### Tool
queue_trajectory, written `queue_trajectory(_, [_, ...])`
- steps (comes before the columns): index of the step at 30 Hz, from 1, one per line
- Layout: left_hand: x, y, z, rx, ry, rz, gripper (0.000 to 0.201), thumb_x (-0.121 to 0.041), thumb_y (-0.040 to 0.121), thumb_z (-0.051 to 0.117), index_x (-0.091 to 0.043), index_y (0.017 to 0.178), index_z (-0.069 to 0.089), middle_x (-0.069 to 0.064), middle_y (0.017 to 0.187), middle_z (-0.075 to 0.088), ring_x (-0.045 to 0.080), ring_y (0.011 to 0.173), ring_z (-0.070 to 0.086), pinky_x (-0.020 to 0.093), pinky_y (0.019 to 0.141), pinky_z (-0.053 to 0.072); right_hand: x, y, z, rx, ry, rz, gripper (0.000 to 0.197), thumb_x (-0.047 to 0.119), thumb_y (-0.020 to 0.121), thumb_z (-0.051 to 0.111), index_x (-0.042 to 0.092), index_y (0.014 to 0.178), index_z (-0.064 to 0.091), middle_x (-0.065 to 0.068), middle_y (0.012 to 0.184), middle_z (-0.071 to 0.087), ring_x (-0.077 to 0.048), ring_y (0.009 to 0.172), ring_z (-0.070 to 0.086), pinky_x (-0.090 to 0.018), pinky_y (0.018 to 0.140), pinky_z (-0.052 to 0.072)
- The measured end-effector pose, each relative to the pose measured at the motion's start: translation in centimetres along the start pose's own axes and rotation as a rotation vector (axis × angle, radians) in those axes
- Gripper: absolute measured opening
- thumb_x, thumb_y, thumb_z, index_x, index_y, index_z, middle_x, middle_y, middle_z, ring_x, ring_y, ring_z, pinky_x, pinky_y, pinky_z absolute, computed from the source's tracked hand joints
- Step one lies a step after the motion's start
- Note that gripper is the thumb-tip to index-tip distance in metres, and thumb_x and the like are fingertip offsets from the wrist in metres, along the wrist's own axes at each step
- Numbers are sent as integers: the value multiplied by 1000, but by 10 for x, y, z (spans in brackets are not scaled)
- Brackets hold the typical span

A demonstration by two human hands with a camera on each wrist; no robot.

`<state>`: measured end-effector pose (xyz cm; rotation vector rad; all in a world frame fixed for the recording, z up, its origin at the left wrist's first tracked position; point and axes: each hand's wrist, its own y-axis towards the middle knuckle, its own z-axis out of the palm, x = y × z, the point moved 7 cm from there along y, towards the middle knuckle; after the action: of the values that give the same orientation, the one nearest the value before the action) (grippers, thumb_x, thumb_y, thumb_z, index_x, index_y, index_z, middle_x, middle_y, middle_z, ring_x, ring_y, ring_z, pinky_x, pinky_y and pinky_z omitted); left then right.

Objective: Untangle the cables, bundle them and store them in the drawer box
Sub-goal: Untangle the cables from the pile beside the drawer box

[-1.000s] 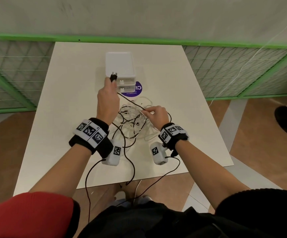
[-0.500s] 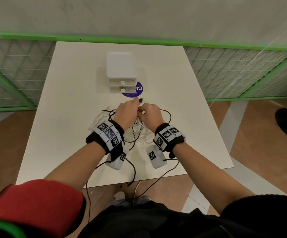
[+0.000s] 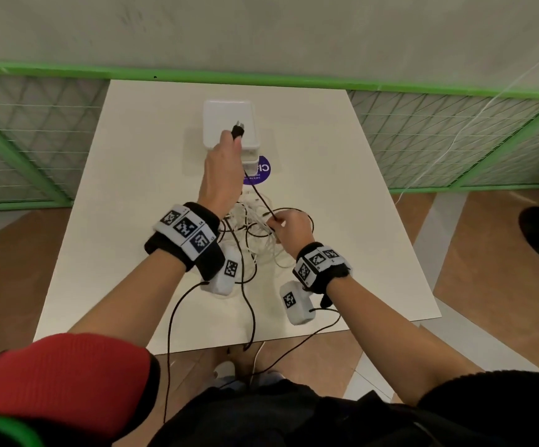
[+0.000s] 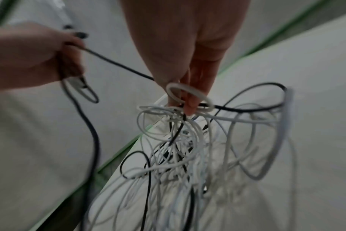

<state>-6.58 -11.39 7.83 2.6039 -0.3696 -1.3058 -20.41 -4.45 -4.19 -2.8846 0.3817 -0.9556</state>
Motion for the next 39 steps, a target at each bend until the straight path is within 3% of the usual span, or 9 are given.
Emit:
queue_trajectory(5, [16,-8,-5,-78,-42,-59,27,-19,102,28,1,103,46,-6,65,38,9,51,32,23,43,26,-2,8,-13,-33,-92,-12,24,21,92,54,3,100,68,-18,94,69,-35,91,62,-38,78,47])
queue_trajectory(7, [37,-12,-6,-72,-5,-139,29,-18,103,27,3,105,47,0,71,47,14,56,40,21,46,30,-3,7,-17,-61,-112,-29,26,21,94,50,4,106,66,-19,101,68,-37,96,59,-37,77,43])
queue_trajectory(10, [56,-16,-6,28,297,-183,27,-9,100,30,6,113,49,21,106,55,32,88,53,36,73,42,-6,7,-17,-68,-180,-23,29,24,98,42,12,112,65,-16,105,67,-37,98,59,-36,74,44])
queue_trajectory(12, [49,-14,-2,16,424,-46,26,1,95,34,5,115,51,23,121,49,35,102,49,39,90,37,0,7,-13,-43,-262,-47,30,24,99,39,13,108,65,-14,102,66,-36,94,60,-34,69,42])
queue_trajectory(16, [3,-32,44,233,382,249,24,4,91,40,2,110,54,20,112,56,32,103,52,37,91,38,40,3,-15,-99,-273,-200,26,18,96,42,5,101,64,-16,91,64,-35,81,60,-32,59,33])
queue_trajectory(20, [7,-43,63,338,473,249,18,-1,94,35,-3,107,48,15,101,59,32,91,57,34,71,36,53,4,-26,-128,-110,-193,20,11,88,51,-2,85,66,-21,85,68,-39,79,60,-34,63,35])
queue_trajectory(26, [5,-37,58,291,328,222,21,-2,97,35,2,113,47,21,99,58,35,88,55,35,68,37,35,-2,-25,-213,125,-96,18,23,81,66,5,83,69,-11,80,68,-27,76,62,-33,69,47])
queue_trajectory(32, [16,-25,46,175,87,-6,24,-11,101,30,4,102,49,21,86,56,28,69,50,34,57,34,31,-11,-19,-244,126,-110,28,36,84,64,8,84,69,-6,85,70,-22,78,62,-34,68,48])
queue_trajectory(39, [3,-10,15,-10,-165,-133,26,-17,102,28,-1,101,48,-7,66,41,4,53,38,13,44,35,4,-7,2,-124,-44,27,29,39,89,57,13,93,68,-5,93,69,-24,89,62,-33,72,48])
